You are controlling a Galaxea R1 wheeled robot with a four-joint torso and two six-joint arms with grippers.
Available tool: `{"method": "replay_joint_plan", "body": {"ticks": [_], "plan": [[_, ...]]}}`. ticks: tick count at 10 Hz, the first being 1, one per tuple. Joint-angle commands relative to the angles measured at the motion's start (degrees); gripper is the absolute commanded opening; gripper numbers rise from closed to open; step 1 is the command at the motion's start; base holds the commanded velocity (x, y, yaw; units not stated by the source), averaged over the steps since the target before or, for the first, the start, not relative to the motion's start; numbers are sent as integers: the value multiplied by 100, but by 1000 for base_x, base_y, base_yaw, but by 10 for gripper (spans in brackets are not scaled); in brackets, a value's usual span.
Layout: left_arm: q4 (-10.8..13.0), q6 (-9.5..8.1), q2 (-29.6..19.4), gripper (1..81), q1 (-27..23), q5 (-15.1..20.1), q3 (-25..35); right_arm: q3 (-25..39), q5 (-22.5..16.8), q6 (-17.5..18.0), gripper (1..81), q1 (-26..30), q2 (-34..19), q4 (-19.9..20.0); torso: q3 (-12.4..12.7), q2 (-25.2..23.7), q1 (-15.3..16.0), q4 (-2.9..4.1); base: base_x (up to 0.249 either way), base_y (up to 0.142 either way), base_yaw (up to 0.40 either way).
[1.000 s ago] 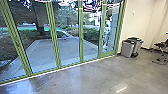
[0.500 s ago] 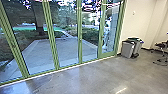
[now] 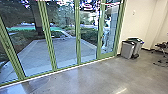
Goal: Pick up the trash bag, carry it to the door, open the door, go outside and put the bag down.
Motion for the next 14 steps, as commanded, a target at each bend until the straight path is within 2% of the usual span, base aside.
{"method": "replay_joint_plan", "body": {"ticks": [1,12,14], "plan": [[-7,25,22,10,-259,488,26,-18,-372,-23,811,220,3,-48,0,0,0,-2,159,-98,0],[-7,25,31,10,-250,330,26,-45,-372,-23,811,131,100,-162,0,0,0,-2,158,-97,0],[1,25,31,10,-241,339,26,-10,-249,-23,811,105,117,-153,0,0,0,0,158,-96,0]]}}
